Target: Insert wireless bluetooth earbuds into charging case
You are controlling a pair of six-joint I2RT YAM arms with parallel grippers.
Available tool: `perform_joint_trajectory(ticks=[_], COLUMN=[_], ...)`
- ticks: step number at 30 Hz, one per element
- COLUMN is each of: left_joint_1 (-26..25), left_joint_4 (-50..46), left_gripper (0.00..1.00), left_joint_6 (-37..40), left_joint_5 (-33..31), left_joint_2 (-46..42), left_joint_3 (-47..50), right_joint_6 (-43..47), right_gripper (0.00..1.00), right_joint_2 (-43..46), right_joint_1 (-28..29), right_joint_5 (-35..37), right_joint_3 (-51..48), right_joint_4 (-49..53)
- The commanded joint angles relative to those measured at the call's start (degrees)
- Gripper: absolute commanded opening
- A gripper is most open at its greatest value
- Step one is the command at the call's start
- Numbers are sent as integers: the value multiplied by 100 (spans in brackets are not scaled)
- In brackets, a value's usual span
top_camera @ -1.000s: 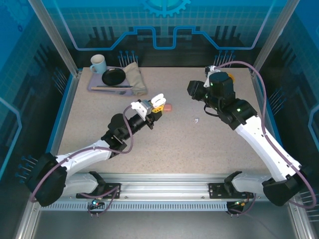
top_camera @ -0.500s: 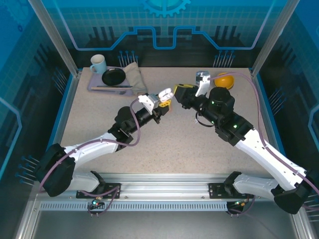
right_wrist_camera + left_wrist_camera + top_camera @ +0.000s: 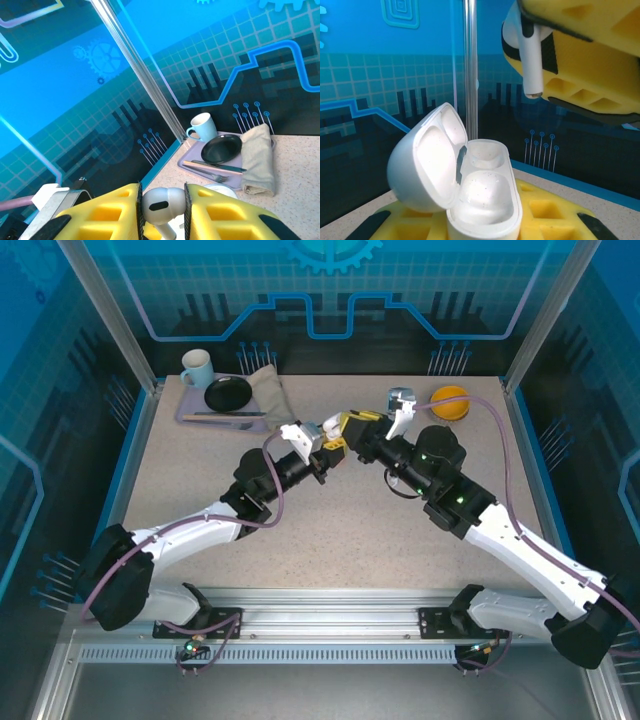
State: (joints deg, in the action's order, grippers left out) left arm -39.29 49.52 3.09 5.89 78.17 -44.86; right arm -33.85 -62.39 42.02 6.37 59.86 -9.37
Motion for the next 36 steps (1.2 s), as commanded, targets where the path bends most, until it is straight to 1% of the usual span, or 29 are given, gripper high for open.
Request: perform_joint_trajectory(ticks=[1,12,30,31,36], left_joint_1=[-53,-54,-61,-57,-62], left_joint_4=[86,69,90,93,100], left_gripper=[0,0,0,0,0], left_joint_6=[-65,-93,-193,-194,-213], left_joint_5=[139,149,159,160,167], left_joint_2=[27,75,129,130,146], left_joint_3=[-255,-302,-352,-357,-374], right_joint_6=[-95,-155,-223,-226,-300], right_gripper=[26,26,25,25,25], right_joint_2=[-55,-168,-210,-225,-340], right_joint_1=[114,233,243,244,241], right_joint_5=[-9,-39,105,103,27], right_joint_3=[-79,-165,-424,-409,-343], right_joint_4=[-470,-522,-577,-729,-839])
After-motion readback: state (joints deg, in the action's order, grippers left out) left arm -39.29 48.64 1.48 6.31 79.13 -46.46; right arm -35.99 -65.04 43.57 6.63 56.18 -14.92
